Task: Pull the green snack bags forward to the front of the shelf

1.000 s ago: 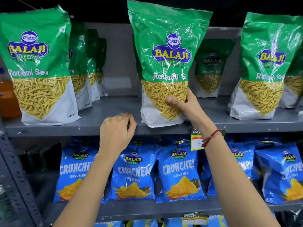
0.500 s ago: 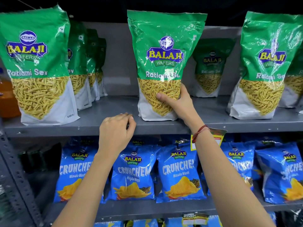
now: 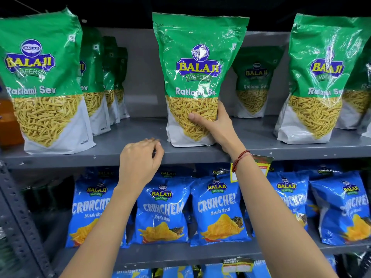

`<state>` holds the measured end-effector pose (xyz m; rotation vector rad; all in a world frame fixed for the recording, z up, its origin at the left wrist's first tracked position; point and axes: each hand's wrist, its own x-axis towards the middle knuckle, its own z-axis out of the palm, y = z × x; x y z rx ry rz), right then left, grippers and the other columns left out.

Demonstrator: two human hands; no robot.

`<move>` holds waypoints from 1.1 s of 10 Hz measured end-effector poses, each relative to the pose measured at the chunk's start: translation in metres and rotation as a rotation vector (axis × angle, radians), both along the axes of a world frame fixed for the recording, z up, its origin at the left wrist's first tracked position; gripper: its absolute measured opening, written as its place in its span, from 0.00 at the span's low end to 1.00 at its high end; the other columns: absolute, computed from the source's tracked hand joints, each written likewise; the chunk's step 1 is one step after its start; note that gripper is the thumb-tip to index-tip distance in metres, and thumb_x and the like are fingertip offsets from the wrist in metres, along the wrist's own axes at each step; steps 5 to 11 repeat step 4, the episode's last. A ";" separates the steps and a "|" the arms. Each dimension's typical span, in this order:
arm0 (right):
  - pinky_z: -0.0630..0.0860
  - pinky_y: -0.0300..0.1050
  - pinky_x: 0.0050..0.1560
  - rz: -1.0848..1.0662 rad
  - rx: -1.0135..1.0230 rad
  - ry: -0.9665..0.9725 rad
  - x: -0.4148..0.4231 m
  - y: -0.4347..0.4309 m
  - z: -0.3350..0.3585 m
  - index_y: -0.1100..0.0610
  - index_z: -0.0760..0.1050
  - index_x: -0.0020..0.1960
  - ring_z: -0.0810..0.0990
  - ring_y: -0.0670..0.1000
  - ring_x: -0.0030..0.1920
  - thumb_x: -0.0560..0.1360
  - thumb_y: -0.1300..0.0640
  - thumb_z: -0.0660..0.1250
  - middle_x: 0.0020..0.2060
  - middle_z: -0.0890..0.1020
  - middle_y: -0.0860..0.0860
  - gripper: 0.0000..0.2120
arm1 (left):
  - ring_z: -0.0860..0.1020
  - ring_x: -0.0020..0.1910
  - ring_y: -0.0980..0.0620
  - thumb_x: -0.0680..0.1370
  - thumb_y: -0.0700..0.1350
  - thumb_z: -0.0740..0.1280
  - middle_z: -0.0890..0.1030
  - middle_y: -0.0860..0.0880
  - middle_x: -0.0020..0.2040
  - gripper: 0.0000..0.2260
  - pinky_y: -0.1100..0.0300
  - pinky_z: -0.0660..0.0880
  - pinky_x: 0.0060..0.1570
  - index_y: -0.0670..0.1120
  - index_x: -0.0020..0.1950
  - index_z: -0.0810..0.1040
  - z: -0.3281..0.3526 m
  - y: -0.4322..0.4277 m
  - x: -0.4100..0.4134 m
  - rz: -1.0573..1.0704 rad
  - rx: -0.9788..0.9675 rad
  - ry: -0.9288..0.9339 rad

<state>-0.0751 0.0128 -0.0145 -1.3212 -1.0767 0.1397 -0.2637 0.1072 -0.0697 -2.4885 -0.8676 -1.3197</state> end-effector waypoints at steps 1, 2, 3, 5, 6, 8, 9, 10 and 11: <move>0.76 0.49 0.62 -0.006 0.001 0.003 0.000 -0.001 0.000 0.45 0.69 0.64 0.79 0.45 0.56 0.60 0.42 0.79 0.57 0.80 0.45 0.36 | 0.82 0.37 0.44 0.77 0.46 0.53 0.84 0.45 0.36 0.20 0.51 0.76 0.33 0.41 0.39 0.82 0.000 0.000 -0.001 -0.010 -0.003 0.008; 0.75 0.50 0.63 -0.032 -0.041 -0.019 -0.004 -0.004 0.002 0.47 0.66 0.68 0.79 0.46 0.58 0.58 0.38 0.79 0.59 0.79 0.45 0.42 | 0.81 0.37 0.44 0.77 0.48 0.52 0.84 0.45 0.37 0.21 0.53 0.76 0.33 0.41 0.39 0.82 0.002 -0.001 -0.001 -0.015 -0.011 0.034; 0.70 0.49 0.68 -0.063 -0.030 -0.073 -0.005 -0.016 0.002 0.50 0.61 0.72 0.74 0.48 0.64 0.61 0.38 0.77 0.65 0.75 0.48 0.46 | 0.78 0.33 0.42 0.77 0.49 0.54 0.82 0.45 0.33 0.19 0.57 0.68 0.30 0.42 0.41 0.81 0.005 -0.008 -0.002 -0.019 -0.066 -0.045; 0.70 0.47 0.65 -0.156 0.081 -0.124 0.000 -0.039 0.002 0.52 0.59 0.74 0.71 0.50 0.67 0.65 0.37 0.74 0.69 0.70 0.52 0.45 | 0.79 0.39 0.41 0.77 0.47 0.60 0.84 0.45 0.38 0.13 0.55 0.71 0.34 0.43 0.49 0.82 0.009 -0.023 0.003 0.008 -0.130 -0.173; 0.70 0.47 0.65 -0.156 0.081 -0.124 0.000 -0.039 0.002 0.52 0.59 0.74 0.71 0.50 0.67 0.65 0.37 0.74 0.69 0.70 0.52 0.45 | 0.79 0.39 0.41 0.77 0.47 0.60 0.84 0.45 0.38 0.13 0.55 0.71 0.34 0.43 0.49 0.82 0.009 -0.023 0.003 0.008 -0.130 -0.173; 0.70 0.47 0.65 -0.156 0.081 -0.124 0.000 -0.039 0.002 0.52 0.59 0.74 0.71 0.50 0.67 0.65 0.37 0.74 0.69 0.70 0.52 0.45 | 0.79 0.39 0.41 0.77 0.47 0.60 0.84 0.45 0.38 0.13 0.55 0.71 0.34 0.43 0.49 0.82 0.009 -0.023 0.003 0.008 -0.130 -0.173; 0.70 0.47 0.65 -0.156 0.081 -0.124 0.000 -0.039 0.002 0.52 0.59 0.74 0.71 0.50 0.67 0.65 0.37 0.74 0.69 0.70 0.52 0.45 | 0.79 0.39 0.41 0.77 0.47 0.60 0.84 0.45 0.38 0.13 0.55 0.71 0.34 0.43 0.49 0.82 0.009 -0.023 0.003 0.008 -0.130 -0.173; 0.70 0.47 0.65 -0.156 0.081 -0.124 0.000 -0.039 0.002 0.52 0.59 0.74 0.71 0.50 0.67 0.65 0.37 0.74 0.69 0.70 0.52 0.45 | 0.79 0.39 0.41 0.77 0.47 0.60 0.84 0.45 0.38 0.13 0.55 0.71 0.34 0.43 0.49 0.82 0.009 -0.023 0.003 0.008 -0.130 -0.173; 0.70 0.47 0.65 -0.156 0.081 -0.124 0.000 -0.039 0.002 0.52 0.59 0.74 0.71 0.50 0.67 0.65 0.37 0.74 0.69 0.70 0.52 0.45 | 0.79 0.39 0.41 0.77 0.47 0.60 0.84 0.45 0.38 0.13 0.55 0.71 0.34 0.43 0.49 0.82 0.009 -0.023 0.003 0.008 -0.130 -0.173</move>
